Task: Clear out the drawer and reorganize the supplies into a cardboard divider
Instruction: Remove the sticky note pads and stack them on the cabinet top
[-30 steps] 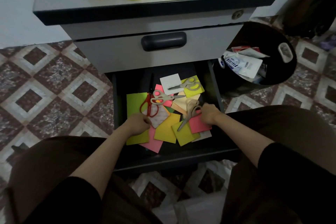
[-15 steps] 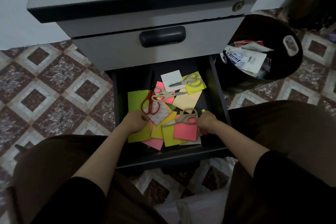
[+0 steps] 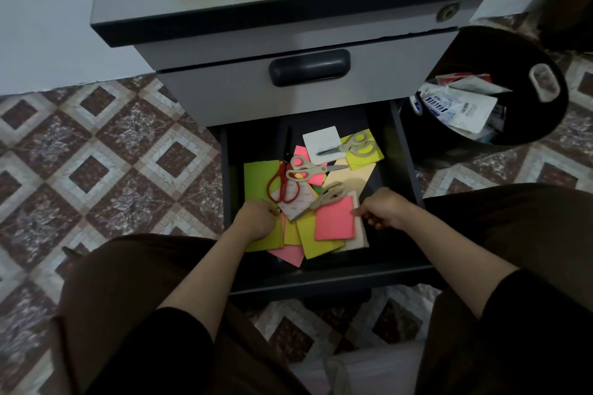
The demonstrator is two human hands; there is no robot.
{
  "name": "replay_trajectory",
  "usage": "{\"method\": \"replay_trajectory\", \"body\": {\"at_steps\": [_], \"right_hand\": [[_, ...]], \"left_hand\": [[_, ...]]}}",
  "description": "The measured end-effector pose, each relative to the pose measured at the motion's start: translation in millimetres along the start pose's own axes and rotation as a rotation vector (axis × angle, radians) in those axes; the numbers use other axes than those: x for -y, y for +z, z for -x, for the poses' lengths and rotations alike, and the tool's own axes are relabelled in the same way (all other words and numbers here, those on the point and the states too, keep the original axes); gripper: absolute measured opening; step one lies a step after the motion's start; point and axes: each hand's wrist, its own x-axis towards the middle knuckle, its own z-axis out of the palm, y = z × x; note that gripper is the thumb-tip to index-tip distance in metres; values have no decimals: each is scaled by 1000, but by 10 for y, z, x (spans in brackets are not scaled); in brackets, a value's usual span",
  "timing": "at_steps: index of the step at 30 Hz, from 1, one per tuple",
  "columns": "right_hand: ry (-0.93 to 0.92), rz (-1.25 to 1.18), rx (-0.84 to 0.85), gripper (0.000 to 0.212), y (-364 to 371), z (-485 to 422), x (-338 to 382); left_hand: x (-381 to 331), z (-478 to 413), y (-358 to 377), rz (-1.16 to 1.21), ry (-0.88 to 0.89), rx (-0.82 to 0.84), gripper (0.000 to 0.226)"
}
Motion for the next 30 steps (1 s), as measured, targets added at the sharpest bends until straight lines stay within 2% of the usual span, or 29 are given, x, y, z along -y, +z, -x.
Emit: {"method": "replay_trajectory", "body": {"at_steps": [3,7,12,17,19,22,25,30], "right_hand": [[-44,134,-120,29,-68,-25,47],[-119,367,-276,36,-195,-5,159],[-150,492,-314,17,-348,46,281],[-169,442,-367,24,-420,136,318],[-181,430,-382,21,-444,165,344],[-210,376,-433,16,-487,191,395],[-252,256,-459,22,-499,169,419],[-190,-88,-197,44,-357,159,368]], "left_hand": [[-34,-8,89,-68,21,91,39],[-13,-59,181,-150,-78,8,38],[-86,-124,291,-91,-106,-65,30],[-120,-130,301,54,-49,-17,35],[-117,-154,298,162,-39,-63,24],[-152,-174,252,355,-71,-82,22],[-159,-230,229,410,-125,-69,28],[-189,-296,232,328,-82,-67,21]]}}
